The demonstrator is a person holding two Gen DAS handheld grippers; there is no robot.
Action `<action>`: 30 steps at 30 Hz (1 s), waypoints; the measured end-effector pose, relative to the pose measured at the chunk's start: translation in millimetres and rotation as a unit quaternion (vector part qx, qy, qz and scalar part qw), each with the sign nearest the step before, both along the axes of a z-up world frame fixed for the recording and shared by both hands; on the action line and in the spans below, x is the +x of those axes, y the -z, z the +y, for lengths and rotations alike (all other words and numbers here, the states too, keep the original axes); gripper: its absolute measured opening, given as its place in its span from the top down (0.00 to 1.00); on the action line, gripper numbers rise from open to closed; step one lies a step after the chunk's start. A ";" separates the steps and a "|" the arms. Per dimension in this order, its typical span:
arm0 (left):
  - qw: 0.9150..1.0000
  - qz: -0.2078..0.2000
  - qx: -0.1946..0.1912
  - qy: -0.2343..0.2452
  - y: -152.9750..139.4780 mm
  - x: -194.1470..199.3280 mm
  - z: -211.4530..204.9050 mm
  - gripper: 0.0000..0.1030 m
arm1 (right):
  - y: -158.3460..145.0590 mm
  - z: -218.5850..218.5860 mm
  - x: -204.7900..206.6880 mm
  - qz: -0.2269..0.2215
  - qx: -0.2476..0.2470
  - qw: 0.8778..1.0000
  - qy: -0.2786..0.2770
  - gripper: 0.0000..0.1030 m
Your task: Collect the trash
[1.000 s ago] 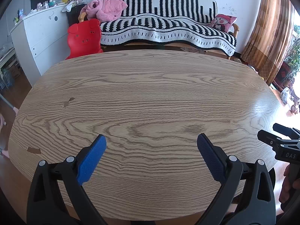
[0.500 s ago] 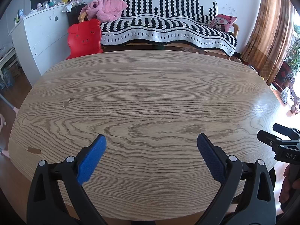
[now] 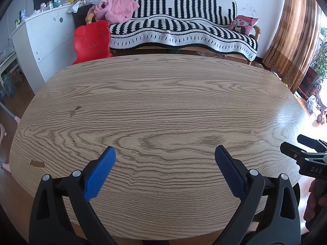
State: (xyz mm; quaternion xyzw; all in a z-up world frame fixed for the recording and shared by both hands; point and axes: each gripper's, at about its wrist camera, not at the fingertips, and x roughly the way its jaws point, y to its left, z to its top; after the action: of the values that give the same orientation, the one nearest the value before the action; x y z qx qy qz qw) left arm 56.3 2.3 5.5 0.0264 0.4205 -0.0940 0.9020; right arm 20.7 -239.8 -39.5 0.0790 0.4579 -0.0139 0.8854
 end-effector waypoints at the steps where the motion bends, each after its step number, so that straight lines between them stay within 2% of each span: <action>1: 1.000 0.001 0.000 -0.001 0.3 0.1 0.2 0.08 | 0.0 -0.1 0.0 0.000 0.000 1.000 0.000 0.07; 30: 1.000 0.012 0.008 -0.011 2.1 -0.2 4.7 0.08 | 4.6 4.0 2.3 0.006 -0.003 1.000 -0.004 0.07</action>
State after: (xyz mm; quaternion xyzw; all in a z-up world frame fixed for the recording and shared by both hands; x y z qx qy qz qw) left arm 56.1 7.0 3.4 0.0278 0.4323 -0.0806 0.8977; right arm 23.0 -235.8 -44.1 0.0745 0.4632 -0.0124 0.8830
